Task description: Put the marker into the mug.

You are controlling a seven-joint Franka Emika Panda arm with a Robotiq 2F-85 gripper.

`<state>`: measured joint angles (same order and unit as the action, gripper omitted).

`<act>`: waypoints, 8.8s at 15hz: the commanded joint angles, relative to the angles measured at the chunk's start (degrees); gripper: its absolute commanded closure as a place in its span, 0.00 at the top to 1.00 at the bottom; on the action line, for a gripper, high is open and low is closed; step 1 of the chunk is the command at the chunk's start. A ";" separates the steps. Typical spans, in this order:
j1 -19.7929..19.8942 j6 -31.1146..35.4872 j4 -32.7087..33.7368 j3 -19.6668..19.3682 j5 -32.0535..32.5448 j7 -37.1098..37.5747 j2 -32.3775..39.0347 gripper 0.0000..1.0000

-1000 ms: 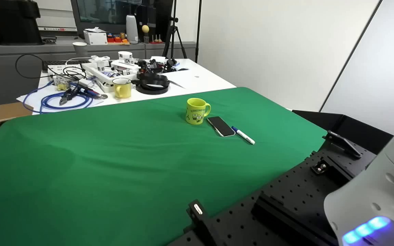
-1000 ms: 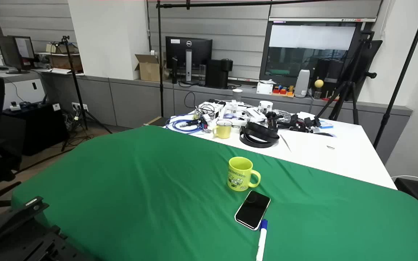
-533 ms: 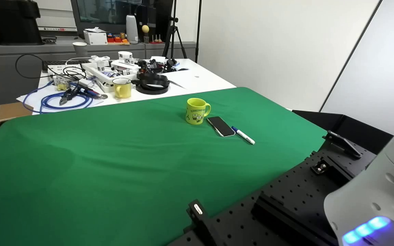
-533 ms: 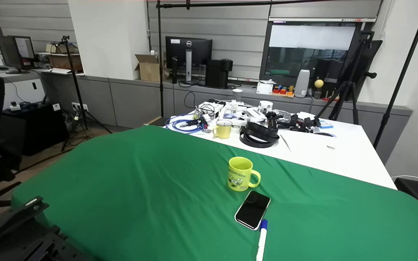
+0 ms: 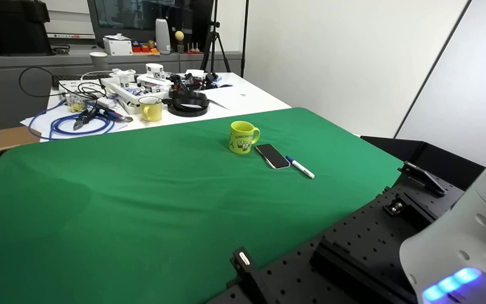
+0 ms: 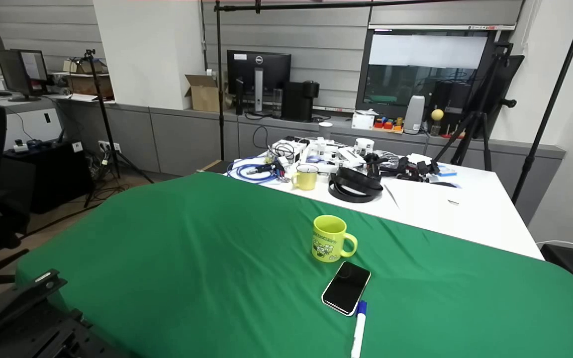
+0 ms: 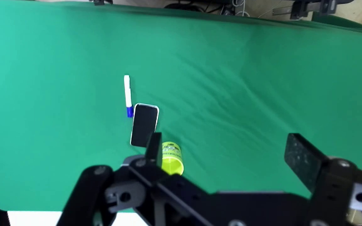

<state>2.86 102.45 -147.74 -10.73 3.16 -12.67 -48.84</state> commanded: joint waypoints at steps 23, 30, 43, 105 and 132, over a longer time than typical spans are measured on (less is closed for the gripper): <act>1.19 35.15 6.15 -9.77 -0.04 -22.42 39.17 1.00; 3.55 35.45 6.29 -7.04 0.11 -21.43 43.09 1.00; 9.96 54.63 14.97 -1.13 -0.23 -13.52 75.80 1.00; 28.62 -7.63 53.09 3.52 -16.65 -3.50 102.59 0.04; 28.74 -19.85 65.75 8.16 -37.32 -2.22 105.16 0.04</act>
<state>32.66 84.24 -83.47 -2.45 -32.68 -17.59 57.84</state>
